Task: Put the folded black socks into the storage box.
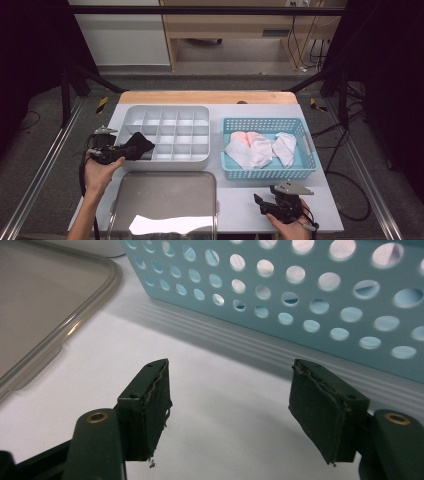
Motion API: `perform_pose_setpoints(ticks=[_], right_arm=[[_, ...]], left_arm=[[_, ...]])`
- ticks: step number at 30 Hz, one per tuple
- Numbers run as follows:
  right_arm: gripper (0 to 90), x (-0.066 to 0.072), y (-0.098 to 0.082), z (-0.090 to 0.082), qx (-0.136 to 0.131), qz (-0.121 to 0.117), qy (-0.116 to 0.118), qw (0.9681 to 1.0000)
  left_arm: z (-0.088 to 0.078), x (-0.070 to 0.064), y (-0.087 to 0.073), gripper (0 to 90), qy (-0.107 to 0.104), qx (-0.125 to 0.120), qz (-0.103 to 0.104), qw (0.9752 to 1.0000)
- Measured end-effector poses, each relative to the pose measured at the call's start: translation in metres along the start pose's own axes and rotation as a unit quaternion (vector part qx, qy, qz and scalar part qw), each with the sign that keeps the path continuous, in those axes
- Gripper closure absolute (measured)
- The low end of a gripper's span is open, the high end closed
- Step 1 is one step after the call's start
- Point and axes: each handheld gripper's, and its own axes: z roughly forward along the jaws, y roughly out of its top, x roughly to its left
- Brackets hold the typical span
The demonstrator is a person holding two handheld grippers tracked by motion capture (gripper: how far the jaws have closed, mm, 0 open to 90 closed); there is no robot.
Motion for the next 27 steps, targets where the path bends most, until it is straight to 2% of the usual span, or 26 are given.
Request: perform_pose_setpoints(ticks=[5,11,19,23,25,27], right_arm=[[32.9,0.0,0.0,0.001,0.002,-0.002,0.001,1.0],[32.8,0.002,0.0,0.003,0.009,-0.002,0.006,0.9999],[32.6,0.001,-0.001,0.004,0.014,-0.002,0.008,0.9999],[32.5,0.002,0.0,0.005,0.017,0.0,0.01,0.9998],[32.4,0.002,0.0,0.005,0.016,-0.005,0.01,0.9998],[32.4,0.002,0.0,0.005,0.017,-0.002,0.011,0.9998]], left_arm=[[0.0,-0.001,0.002,67.9,0.014,0.002,0.005,0.9999],[0.006,-0.011,0.004,68.1,0.036,0.022,0.028,0.9987],[0.015,-0.015,0.007,68.2,0.037,0.047,0.031,0.9977],[0.019,-0.019,0.009,68.3,0.033,0.06,0.037,0.9969],[0.022,-0.021,0.009,68.4,0.024,0.066,0.037,0.9969],[0.028,-0.024,0.008,68.5,0.024,0.079,0.043,0.9957]])
